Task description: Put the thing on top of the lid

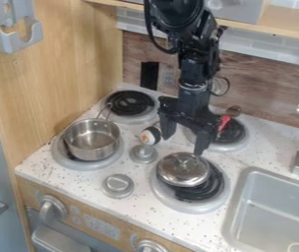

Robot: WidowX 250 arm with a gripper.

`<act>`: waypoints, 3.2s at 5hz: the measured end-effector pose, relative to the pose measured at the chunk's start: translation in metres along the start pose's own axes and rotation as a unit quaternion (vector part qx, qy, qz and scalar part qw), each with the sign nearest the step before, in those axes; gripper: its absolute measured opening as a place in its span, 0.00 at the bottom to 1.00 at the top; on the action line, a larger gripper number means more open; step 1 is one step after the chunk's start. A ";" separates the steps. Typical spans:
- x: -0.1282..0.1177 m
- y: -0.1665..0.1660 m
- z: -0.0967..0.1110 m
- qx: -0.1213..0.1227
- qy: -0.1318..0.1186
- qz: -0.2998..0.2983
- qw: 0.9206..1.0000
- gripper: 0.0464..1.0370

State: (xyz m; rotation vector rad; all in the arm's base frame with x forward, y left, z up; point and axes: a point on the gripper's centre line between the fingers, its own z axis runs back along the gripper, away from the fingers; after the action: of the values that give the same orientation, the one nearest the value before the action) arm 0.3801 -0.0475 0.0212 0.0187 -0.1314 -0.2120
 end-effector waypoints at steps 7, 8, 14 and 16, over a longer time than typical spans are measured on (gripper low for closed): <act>0.059 0.131 -0.054 0.072 -0.010 0.120 0.990 0.96; 0.060 0.135 -0.071 0.061 0.005 0.139 0.988 0.96; 0.072 0.114 -0.046 -0.009 -0.051 0.151 0.987 0.55; 0.083 0.067 -0.070 -0.033 -0.021 0.089 0.995 0.55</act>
State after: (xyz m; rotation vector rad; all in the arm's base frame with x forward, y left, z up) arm 0.4833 0.0009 -0.0356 -0.0622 -0.1668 -0.0382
